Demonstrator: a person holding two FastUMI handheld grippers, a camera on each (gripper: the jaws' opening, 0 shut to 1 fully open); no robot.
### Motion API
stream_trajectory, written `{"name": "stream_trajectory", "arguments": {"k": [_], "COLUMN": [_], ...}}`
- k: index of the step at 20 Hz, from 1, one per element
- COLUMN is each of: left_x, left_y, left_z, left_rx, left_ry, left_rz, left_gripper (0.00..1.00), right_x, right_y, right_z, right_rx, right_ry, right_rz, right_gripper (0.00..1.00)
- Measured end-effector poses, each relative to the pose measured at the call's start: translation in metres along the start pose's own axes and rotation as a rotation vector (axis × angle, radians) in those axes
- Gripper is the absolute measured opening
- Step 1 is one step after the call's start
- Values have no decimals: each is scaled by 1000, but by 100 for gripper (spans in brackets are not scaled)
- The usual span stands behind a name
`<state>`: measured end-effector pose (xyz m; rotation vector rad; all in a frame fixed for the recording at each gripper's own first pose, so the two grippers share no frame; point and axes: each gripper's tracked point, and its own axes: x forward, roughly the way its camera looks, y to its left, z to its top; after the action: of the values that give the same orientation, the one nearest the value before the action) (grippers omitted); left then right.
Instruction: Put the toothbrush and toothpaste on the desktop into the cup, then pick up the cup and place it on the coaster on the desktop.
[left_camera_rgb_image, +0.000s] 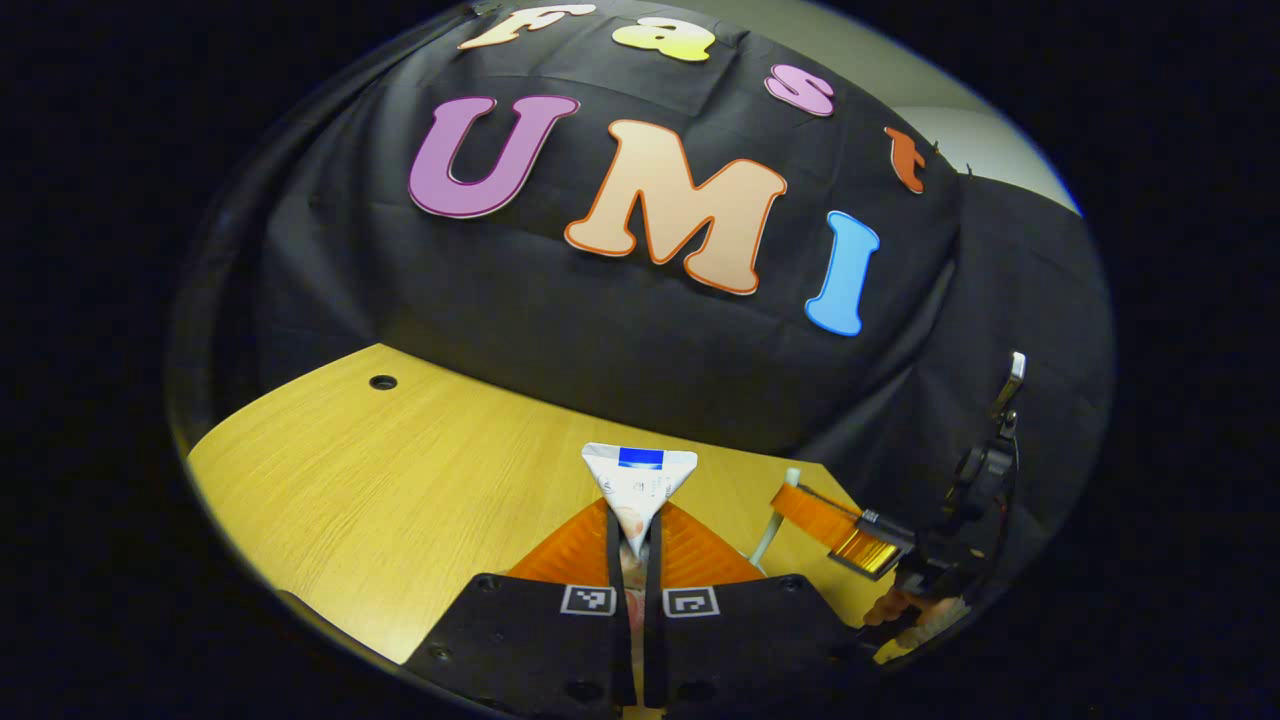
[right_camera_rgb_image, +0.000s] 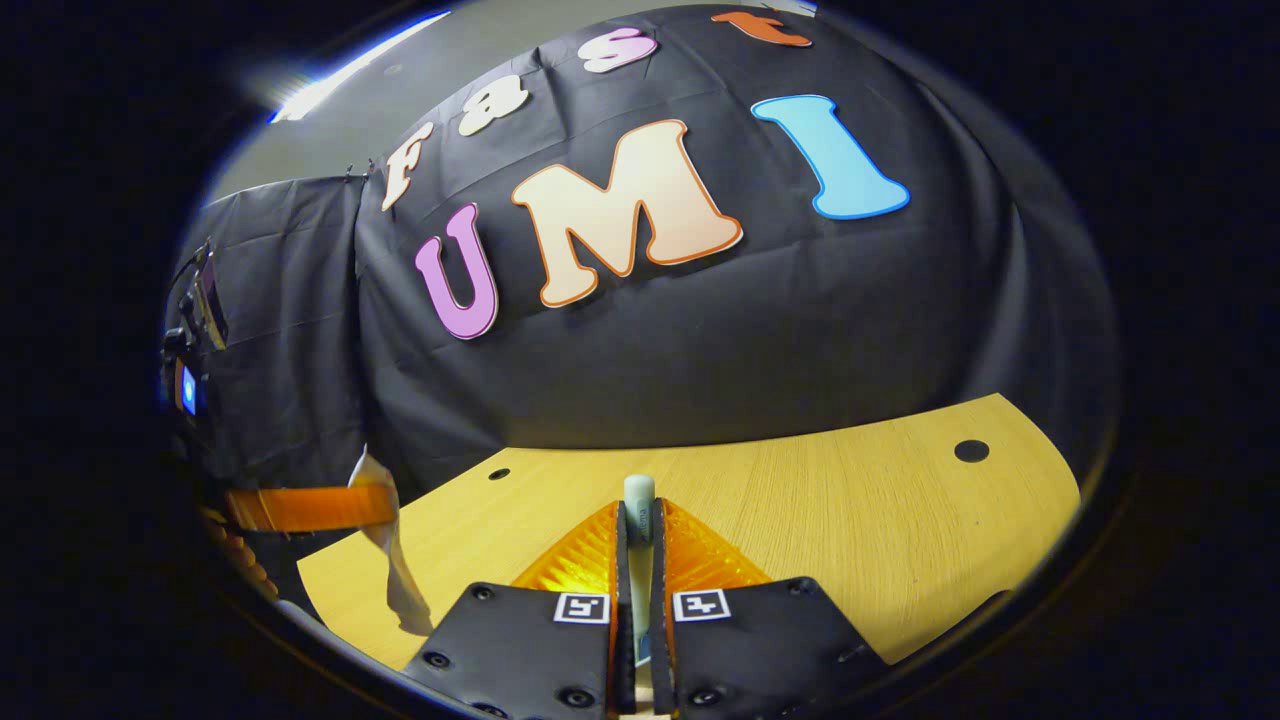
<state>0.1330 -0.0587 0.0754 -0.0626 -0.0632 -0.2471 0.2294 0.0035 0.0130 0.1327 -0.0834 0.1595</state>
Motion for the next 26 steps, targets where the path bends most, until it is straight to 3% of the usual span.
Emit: {"name": "stream_trajectory", "arguments": {"k": [2, 3, 4, 6, 12, 16, 19, 23, 26], "left_x": [13, 18, 23, 31, 58, 72, 84, 83, 80], "left_y": [-18, -25, -29, -42, -82, -81, -86, -87, -82], "left_z": [2, 3, 5, 8, -2, -24, -52, -64, -71], "left_rx": [3, 12, 25, 38, 34, 79, 88, 67, 78], "left_ry": [-26, -32, -33, -52, -60, -67, -12, 7, 18], "left_rz": [-52, -64, -75, -106, -229, -195, -239, -259, -263], "left_gripper": [2, 3, 3, 3, 2, 5, 3, 5, 10], "right_x": [-6, -14, -24, -48, -141, -201, -243, -282, -299], "right_y": [-5, -6, -5, -19, -102, -147, -166, -173, -174], "right_z": [-8, -11, -7, 7, 28, 41, 42, 41, 35], "right_rx": [33, 54, 77, 78, 22, 16, 32, 38, 27], "right_ry": [22, 36, 29, -2, -25, -62, -82, -103, -104], "right_rz": [-11, -16, -10, -73, -314, -496, -613, -714, -748], "right_gripper": [6, 18, 45, 100, 98, 97, 97, 98, 98]}}
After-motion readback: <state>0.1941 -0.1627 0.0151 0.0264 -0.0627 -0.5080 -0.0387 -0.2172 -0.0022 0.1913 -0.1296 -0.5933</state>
